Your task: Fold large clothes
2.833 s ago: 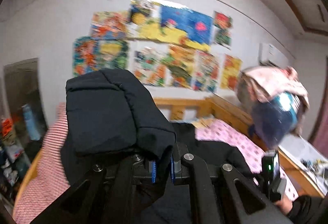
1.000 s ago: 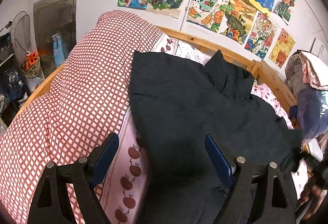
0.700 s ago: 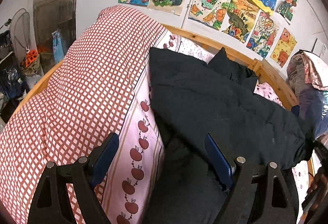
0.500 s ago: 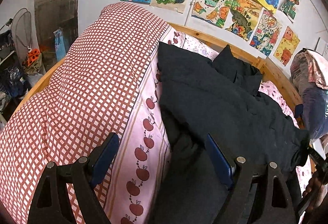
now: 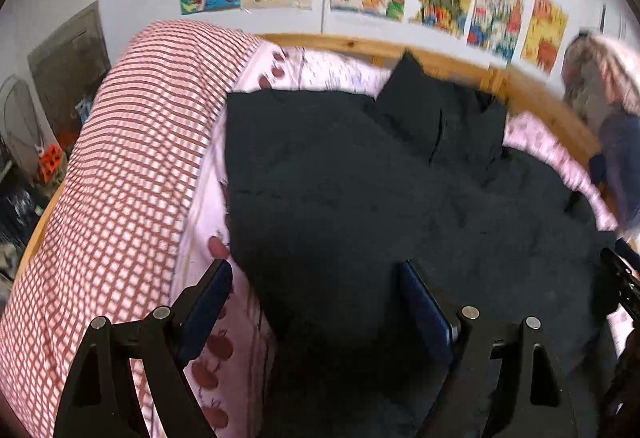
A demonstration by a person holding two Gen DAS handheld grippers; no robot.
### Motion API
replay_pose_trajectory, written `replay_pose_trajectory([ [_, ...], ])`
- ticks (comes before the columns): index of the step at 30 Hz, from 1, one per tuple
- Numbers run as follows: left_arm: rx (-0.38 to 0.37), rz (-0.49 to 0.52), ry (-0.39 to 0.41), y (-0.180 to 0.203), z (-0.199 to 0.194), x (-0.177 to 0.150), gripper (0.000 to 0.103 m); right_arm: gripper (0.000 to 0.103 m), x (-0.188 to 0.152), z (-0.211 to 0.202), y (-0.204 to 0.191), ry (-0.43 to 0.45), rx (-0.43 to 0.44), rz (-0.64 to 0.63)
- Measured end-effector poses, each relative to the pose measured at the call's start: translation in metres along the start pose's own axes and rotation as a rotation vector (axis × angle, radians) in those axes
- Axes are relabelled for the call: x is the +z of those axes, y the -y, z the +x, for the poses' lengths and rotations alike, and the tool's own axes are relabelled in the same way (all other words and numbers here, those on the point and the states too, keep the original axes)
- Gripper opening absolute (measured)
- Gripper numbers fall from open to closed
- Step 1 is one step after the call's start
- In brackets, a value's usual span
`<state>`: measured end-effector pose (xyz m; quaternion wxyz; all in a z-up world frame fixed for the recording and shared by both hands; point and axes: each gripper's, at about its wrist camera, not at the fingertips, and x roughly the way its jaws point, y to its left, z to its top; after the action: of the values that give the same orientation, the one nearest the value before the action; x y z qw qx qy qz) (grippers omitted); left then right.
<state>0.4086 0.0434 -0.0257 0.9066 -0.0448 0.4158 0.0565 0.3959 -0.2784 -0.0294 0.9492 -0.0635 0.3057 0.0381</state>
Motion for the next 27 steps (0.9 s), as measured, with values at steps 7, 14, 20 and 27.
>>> replay_pose_trajectory([
  [7, -0.045, -0.031, -0.072, -0.004, 0.035, -0.015, 0.091, 0.061, -0.026, 0.045, -0.007, -0.096, 0.007, -0.031],
  [14, -0.100, -0.098, -0.117, -0.015, 0.065, -0.032, 0.099, 0.062, -0.038, 0.053, -0.008, -0.085, 0.021, -0.030],
  [20, -0.124, -0.126, -0.091, -0.019, 0.067, -0.042, 0.102, 0.062, -0.052, 0.061, -0.007, -0.055, 0.032, -0.012],
  [27, -0.168, -0.178, -0.086, -0.033, 0.053, -0.041, 0.103, 0.065, -0.055, 0.057, 0.000, -0.024, 0.062, 0.008],
])
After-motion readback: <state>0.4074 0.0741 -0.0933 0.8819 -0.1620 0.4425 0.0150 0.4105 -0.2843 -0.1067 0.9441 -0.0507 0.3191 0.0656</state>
